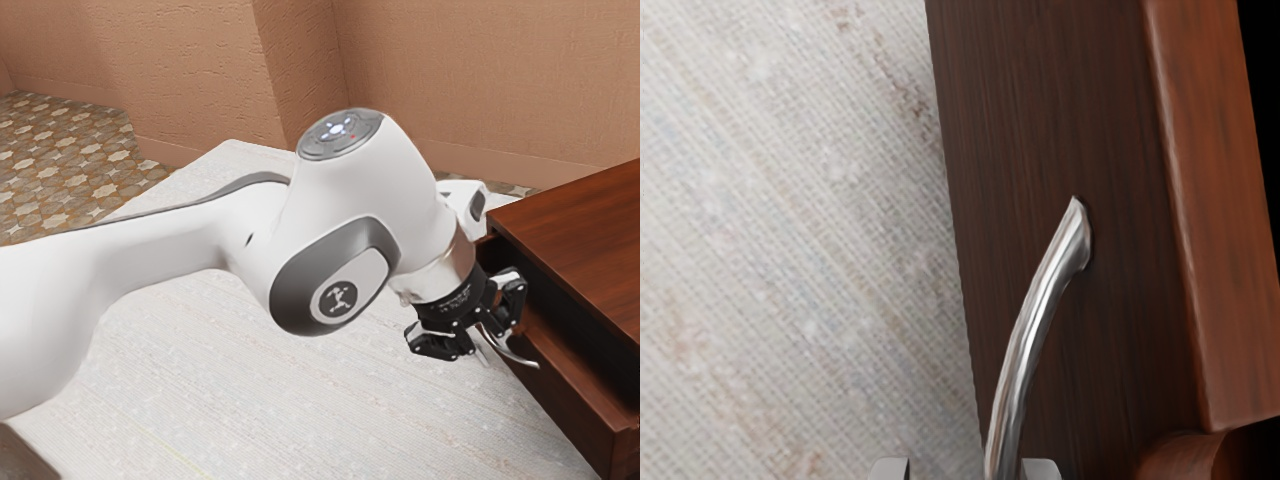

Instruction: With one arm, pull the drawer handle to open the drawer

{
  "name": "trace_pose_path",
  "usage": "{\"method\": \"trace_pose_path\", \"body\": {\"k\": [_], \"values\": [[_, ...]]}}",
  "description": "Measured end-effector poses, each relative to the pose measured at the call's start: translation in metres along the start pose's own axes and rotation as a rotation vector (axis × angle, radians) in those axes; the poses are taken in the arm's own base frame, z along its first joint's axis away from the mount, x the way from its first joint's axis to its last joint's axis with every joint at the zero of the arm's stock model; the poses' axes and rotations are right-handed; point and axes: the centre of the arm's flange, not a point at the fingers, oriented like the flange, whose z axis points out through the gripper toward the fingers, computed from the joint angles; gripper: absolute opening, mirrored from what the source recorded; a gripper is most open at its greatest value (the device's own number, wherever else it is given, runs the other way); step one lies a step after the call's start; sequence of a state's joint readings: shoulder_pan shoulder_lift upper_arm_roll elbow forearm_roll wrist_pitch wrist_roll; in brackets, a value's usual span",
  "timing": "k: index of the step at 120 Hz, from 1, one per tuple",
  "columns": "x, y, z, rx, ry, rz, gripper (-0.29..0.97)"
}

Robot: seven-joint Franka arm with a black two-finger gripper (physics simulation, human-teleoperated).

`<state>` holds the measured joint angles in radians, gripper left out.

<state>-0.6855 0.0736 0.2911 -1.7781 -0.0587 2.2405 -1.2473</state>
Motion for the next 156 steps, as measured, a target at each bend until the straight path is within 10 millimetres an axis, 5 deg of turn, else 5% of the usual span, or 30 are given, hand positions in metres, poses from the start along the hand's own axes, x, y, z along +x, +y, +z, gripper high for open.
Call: {"method": "trace_pose_path", "body": {"k": [156], "values": [[-0.005,-0.074,-0.033,0.017,-0.031,0.005,0.07]]}}
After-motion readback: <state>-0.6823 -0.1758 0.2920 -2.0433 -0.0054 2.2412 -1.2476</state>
